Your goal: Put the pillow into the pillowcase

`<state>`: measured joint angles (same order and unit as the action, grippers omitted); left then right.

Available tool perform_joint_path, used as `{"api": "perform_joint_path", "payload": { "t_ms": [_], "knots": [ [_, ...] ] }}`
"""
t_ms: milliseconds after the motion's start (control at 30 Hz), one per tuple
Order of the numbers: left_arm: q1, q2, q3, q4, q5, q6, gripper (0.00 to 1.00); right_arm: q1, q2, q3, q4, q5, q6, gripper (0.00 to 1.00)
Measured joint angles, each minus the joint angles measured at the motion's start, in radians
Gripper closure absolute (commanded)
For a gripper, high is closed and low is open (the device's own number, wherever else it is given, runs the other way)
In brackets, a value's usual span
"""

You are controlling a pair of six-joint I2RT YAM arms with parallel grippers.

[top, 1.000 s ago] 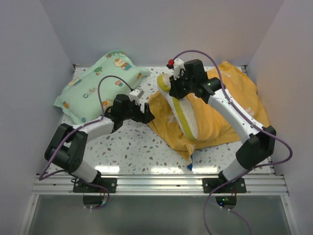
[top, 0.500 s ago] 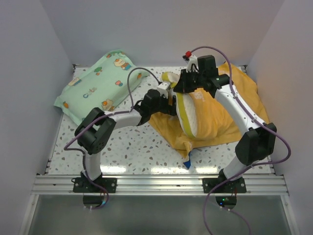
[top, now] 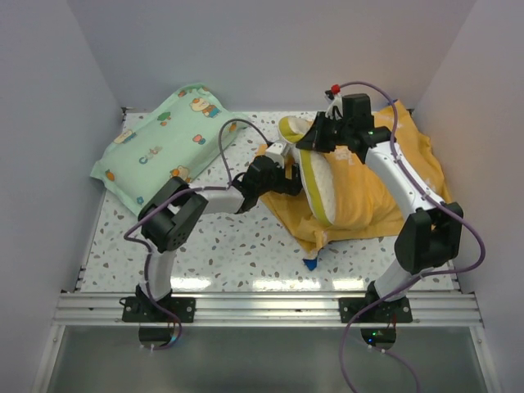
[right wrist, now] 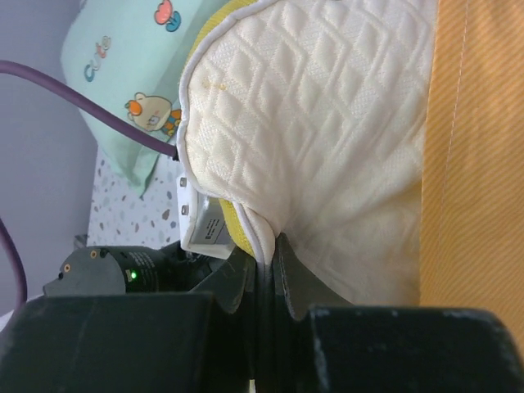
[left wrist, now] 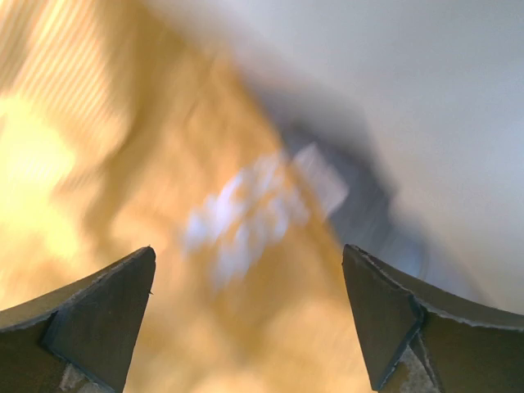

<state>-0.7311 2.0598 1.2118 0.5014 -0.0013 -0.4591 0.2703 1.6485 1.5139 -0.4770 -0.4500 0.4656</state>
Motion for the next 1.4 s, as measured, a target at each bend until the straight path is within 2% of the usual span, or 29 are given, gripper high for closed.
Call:
{"api": "perform_joint_path", "payload": {
  "t_ms": [167, 267, 333, 467, 733, 833, 933, 967, 1033, 1067, 1233, 1333, 1367, 1400],
  "knots": [
    [0.101, -0.167, -0.184, -0.119, 0.116, 0.034, 0.0, -0.024, -0.001, 0.0, 0.07, -0.09, 0.061, 1.0],
    [0.16, -0.275, -0.246, -0.171, 0.129, 0.06, 0.0, -0.031, -0.006, -0.02, 0.166, -0.121, 0.145, 1.0],
    [0.159, -0.315, -0.254, -0.17, 0.126, 0.057, 0.0, -0.029, -0.006, -0.028, 0.225, -0.129, 0.214, 1.0],
    [0.102, -0.296, -0.223, -0.159, 0.093, 0.031, 0.0, -0.013, -0.006, -0.027, 0.321, -0.142, 0.34, 1.0],
    [-0.012, -0.121, -0.068, -0.129, 0.005, -0.03, 0.0, 0.011, -0.004, -0.034, 0.439, -0.151, 0.518, 1.0],
    [-0.025, -0.029, 0.026, -0.128, -0.043, -0.047, 0.08, 0.01, -0.004, -0.043, 0.475, -0.144, 0.565, 1.0],
    [-0.025, 0.1, 0.168, -0.205, -0.107, -0.062, 0.26, 0.009, -0.004, -0.049, 0.481, -0.143, 0.586, 1.0],
    [-0.019, 0.135, 0.198, -0.226, -0.116, -0.068, 0.39, 0.009, -0.005, -0.051, 0.478, -0.144, 0.589, 1.0],
    [0.008, 0.157, 0.211, -0.243, -0.13, -0.078, 0.49, 0.008, -0.011, -0.067, 0.475, -0.145, 0.588, 1.0],
    [0.028, 0.153, 0.21, -0.259, -0.137, -0.075, 0.53, 0.007, -0.019, -0.079, 0.468, -0.145, 0.581, 1.0],
    [0.173, 0.063, 0.109, -0.311, -0.178, -0.015, 0.55, -0.001, -0.086, -0.129, 0.335, -0.118, 0.453, 1.0],
    [0.244, -0.027, 0.019, -0.345, -0.199, 0.055, 0.67, -0.006, -0.105, -0.143, 0.261, -0.07, 0.34, 1.0],
    [0.256, -0.057, -0.006, -0.354, -0.202, 0.082, 0.79, -0.007, -0.109, -0.153, 0.244, -0.057, 0.299, 1.0],
    [0.262, -0.079, -0.022, -0.364, -0.204, 0.097, 0.86, -0.007, -0.112, -0.166, 0.239, -0.048, 0.267, 1.0]
  ]
}}
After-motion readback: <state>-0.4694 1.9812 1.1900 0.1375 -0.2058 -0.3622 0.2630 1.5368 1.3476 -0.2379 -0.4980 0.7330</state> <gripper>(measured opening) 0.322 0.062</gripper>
